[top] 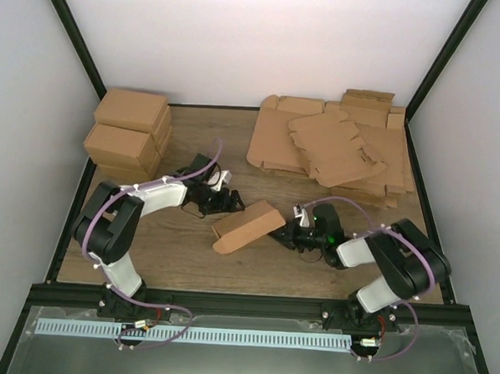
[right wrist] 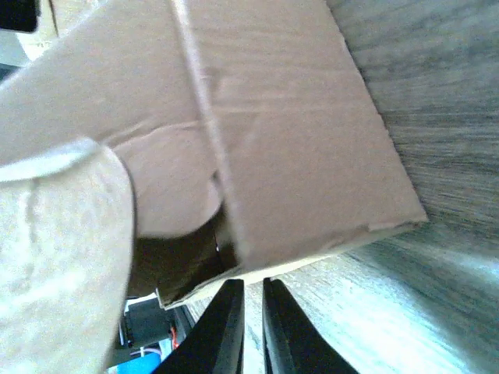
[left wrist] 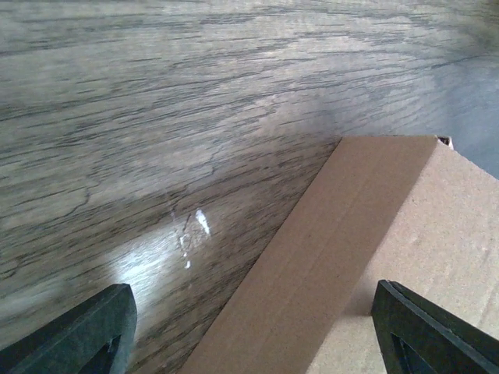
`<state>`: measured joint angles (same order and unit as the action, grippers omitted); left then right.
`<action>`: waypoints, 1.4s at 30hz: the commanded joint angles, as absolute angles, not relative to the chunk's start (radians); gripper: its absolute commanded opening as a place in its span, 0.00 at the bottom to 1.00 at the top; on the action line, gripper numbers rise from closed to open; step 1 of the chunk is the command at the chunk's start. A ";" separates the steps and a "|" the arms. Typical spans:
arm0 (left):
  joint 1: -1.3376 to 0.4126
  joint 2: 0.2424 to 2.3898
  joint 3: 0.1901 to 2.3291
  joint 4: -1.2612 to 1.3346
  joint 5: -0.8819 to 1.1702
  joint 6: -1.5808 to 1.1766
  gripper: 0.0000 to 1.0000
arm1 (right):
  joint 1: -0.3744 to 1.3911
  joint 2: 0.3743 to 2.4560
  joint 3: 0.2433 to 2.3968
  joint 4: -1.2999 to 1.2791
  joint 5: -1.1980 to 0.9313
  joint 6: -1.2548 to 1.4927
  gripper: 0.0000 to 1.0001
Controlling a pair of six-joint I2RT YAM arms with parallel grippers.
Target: Fold the paper box
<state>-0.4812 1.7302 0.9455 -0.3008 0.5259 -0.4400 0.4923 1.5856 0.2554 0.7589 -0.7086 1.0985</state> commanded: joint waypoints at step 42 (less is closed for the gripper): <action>-0.585 0.991 0.570 -0.259 0.470 -1.050 0.88 | 0.485 1.420 0.977 -0.384 -0.466 0.396 0.71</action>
<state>-0.5640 0.9829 0.5716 -0.3580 0.4301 -0.9771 0.4919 1.3724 0.9260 -0.3767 -0.3660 0.4232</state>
